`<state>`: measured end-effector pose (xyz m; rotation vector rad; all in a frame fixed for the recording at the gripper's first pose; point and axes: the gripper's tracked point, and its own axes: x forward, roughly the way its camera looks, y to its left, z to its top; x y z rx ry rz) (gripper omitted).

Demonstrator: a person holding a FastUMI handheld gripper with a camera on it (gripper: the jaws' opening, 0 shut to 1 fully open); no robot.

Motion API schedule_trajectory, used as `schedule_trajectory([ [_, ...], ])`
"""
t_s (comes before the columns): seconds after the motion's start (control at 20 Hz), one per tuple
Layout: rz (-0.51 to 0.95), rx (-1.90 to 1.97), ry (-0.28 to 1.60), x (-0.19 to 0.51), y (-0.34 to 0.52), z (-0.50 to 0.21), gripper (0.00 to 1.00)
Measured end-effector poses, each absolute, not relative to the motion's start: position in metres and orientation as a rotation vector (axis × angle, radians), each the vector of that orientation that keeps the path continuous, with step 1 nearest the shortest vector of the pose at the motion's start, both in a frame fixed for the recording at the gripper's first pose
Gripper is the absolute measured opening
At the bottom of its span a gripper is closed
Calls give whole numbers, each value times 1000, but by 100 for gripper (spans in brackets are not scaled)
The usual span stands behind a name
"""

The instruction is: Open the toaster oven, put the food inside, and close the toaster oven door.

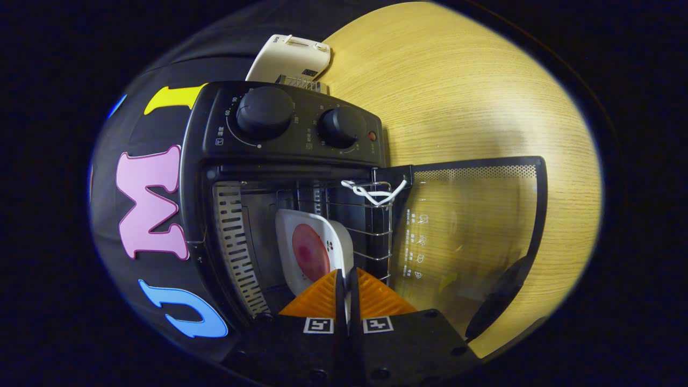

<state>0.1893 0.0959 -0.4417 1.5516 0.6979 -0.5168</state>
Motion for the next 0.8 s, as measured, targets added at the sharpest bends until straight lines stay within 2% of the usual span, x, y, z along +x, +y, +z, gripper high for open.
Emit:
schedule_trajectory([
  [0.2, -452, 1568, 734, 177, 99, -431, 20],
  [0.35, -402, 1520, 761, 161, 97, -417, 53],
  [0.4, -365, 1501, 766, 153, 98, -406, 61],
  [0.5, -289, 1429, 834, 129, 104, -393, 100],
  [0.65, -127, 1243, 910, 89, 115, -368, 98],
  [0.8, 14, 956, 906, 57, 116, -354, 98],
])
